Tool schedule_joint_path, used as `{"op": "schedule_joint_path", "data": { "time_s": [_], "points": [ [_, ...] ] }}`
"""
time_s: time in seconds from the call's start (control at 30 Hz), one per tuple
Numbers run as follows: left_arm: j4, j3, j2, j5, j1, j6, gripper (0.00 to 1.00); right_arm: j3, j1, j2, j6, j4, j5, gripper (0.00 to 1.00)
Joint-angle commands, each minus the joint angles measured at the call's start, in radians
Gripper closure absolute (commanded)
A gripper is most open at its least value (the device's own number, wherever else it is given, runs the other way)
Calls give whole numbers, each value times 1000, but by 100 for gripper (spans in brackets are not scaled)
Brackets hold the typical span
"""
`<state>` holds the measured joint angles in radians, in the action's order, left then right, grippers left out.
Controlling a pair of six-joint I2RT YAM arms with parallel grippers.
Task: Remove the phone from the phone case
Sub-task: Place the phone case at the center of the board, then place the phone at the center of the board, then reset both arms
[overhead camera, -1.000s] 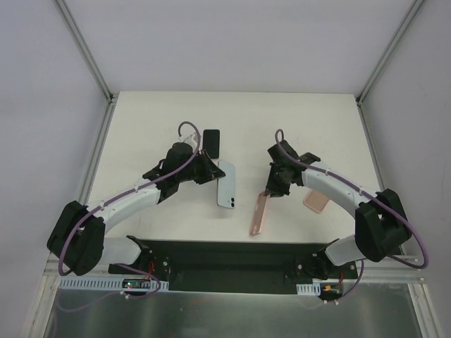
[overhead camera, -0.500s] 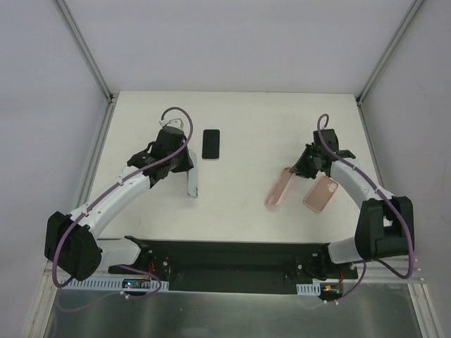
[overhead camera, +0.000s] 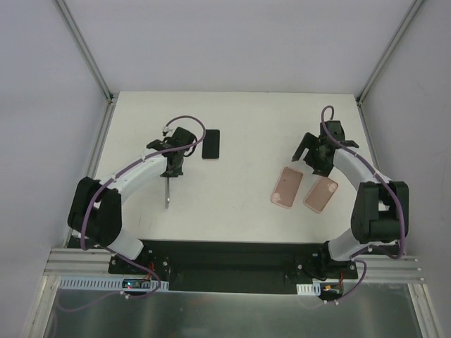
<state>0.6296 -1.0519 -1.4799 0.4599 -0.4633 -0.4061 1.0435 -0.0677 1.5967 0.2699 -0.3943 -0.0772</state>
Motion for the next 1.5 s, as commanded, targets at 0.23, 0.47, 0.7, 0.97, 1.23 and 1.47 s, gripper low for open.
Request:
{"op": "schedule_joint_path", "data": {
  "time_s": [0.23,0.47,0.7,0.97,1.23,1.47],
  "points": [
    [102,-212,-230,65,11,23,73,-25,6,-429,-70,-225,227,4],
    [102,-281,-243,-20,11,24,53,-99,5,-638,-78,-365,284,4],
    [93,-261,-56,-168,11,6,51,-85,6,-761,-101,-478,327,4],
    [61,-78,289,-251,11,44,50,-118,5,-834,-109,-549,407,4],
    [58,133,631,-245,18,0,38,-183,6,-920,-95,-554,442,4],
    [58,248,770,-230,18,-76,33,-189,6,-952,-84,-552,464,4]
  ]
}}
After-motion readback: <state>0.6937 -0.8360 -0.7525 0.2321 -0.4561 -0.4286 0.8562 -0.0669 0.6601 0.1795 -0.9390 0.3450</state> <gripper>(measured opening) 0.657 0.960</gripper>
